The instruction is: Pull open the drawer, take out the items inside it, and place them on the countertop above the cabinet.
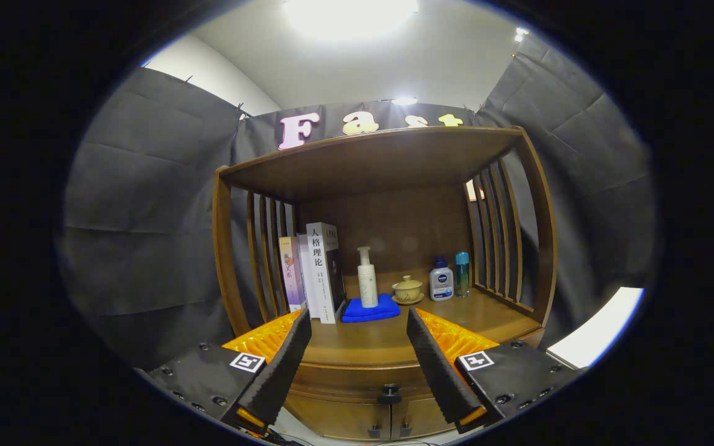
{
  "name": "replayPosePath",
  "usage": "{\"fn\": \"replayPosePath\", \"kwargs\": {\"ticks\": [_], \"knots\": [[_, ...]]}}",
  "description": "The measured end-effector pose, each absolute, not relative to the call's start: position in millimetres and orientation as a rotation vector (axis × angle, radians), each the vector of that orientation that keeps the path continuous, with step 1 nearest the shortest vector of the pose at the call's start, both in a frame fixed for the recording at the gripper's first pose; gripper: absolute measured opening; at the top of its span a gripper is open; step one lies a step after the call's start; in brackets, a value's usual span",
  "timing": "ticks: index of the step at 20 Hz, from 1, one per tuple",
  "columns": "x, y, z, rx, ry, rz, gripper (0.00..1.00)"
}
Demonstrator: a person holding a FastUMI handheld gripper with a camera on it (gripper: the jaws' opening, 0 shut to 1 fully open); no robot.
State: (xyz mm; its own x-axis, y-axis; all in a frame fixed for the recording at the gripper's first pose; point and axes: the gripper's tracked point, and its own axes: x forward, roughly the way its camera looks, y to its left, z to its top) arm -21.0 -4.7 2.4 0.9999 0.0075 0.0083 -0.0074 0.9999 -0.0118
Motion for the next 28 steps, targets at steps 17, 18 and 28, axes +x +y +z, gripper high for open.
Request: {"fn": "replayPosePath", "kwargs": {"ticks": [17, 18, 28], "knots": [[-15.3, -22.2, 8.0, 0.032, -0.027, 0.004, 0.98], [-14.6, -26.3, 7.8, 0.035, -0.030, -0.004, 0.98], [14.5, -55.2, -40.6, 0.088, -0.007, -0.021, 0.98]]}}
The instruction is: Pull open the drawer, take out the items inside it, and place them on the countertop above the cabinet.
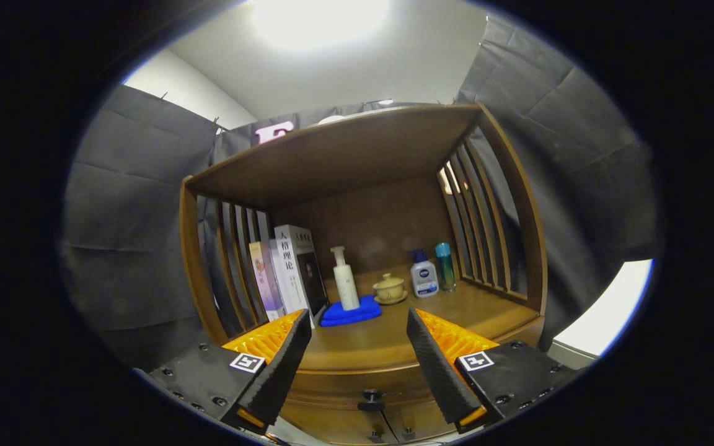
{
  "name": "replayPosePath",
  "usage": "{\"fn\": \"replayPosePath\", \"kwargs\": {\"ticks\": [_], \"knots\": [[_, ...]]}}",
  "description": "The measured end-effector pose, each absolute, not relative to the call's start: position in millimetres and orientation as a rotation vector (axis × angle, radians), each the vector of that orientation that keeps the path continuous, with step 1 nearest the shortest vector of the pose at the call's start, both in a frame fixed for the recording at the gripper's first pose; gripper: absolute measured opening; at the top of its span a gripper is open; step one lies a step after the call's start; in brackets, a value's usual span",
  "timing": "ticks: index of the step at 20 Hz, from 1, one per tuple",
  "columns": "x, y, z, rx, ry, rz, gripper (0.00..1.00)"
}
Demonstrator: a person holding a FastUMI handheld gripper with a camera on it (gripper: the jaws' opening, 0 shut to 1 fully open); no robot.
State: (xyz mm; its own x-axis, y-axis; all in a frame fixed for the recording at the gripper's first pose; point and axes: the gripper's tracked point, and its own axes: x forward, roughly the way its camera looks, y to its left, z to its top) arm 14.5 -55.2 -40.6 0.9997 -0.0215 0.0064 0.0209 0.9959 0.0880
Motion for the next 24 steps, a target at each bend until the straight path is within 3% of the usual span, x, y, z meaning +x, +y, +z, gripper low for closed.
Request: {"fn": "replayPosePath", "kwargs": {"ticks": [20, 24], "knots": [[53.5, -63.3, -189.7, 0.054, 0.271, -0.011, 0.96], [53.5, -55.7, -214.2, 0.085, 0.336, 0.011, 0.80]]}}
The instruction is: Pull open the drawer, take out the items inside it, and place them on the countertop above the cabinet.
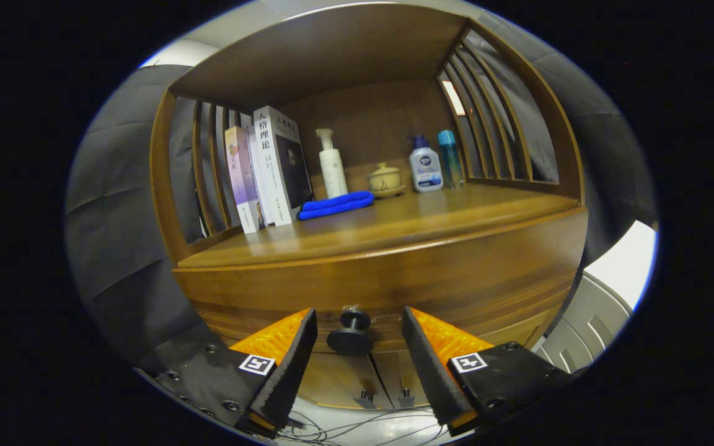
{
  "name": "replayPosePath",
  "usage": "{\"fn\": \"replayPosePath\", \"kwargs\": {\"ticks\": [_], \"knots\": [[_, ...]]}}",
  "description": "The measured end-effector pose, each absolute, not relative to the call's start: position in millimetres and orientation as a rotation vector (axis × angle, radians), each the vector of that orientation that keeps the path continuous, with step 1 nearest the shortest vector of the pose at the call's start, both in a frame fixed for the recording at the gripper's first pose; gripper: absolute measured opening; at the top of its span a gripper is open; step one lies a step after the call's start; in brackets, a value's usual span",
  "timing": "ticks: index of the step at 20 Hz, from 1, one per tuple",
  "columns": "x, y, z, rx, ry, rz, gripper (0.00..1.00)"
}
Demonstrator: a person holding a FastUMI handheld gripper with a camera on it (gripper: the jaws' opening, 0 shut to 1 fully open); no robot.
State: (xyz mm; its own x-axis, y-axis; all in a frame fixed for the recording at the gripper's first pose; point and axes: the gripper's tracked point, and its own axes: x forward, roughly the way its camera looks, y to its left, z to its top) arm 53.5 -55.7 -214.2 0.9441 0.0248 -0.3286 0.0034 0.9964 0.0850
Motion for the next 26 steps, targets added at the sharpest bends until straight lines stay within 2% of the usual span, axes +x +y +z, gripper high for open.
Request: {"fn": "replayPosePath", "kwargs": {"ticks": [4, 7, 9, 16, 26], "knots": [[53.3, -49.3, -229.6, 0.060, 0.371, 0.020, 0.65], [55.7, -47.9, -230.1, 0.009, 0.365, 0.015, 0.65], [59.7, -51.0, -234.1, -0.009, 0.356, -0.022, 0.59], [56.7, -53.3, -229.8, -0.112, 0.359, -0.011, 0.35], [28.4, -51.4, -230.2, -0.147, 0.365, -0.007, 0.35]]}}
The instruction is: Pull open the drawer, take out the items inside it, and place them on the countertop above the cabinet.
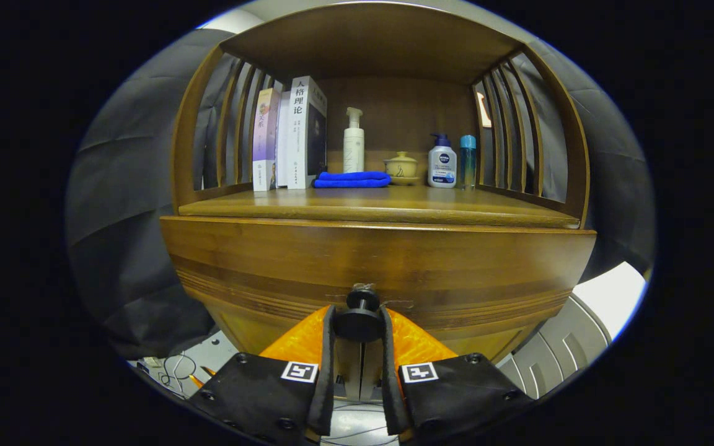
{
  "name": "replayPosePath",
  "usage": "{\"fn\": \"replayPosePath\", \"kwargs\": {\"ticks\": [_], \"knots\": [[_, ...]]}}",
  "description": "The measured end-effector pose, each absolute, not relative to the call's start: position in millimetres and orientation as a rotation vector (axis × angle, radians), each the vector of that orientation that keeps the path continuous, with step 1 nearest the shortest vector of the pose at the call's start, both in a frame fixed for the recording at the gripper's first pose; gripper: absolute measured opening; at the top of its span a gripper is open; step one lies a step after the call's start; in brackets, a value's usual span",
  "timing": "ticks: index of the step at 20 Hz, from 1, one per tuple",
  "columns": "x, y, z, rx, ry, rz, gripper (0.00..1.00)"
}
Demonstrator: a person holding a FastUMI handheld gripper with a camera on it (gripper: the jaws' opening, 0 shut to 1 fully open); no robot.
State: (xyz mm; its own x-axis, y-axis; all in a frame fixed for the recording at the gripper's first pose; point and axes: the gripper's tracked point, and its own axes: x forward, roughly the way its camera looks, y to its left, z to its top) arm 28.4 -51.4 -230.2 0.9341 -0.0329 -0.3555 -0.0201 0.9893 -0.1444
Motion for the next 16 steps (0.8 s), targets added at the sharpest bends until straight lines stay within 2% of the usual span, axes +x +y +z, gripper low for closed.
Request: {"fn": "replayPosePath", "kwargs": {"ticks": [16], "knots": [[-49.9, -46.4, -229.1, -0.150, 0.424, 0.008, 0.35]]}}
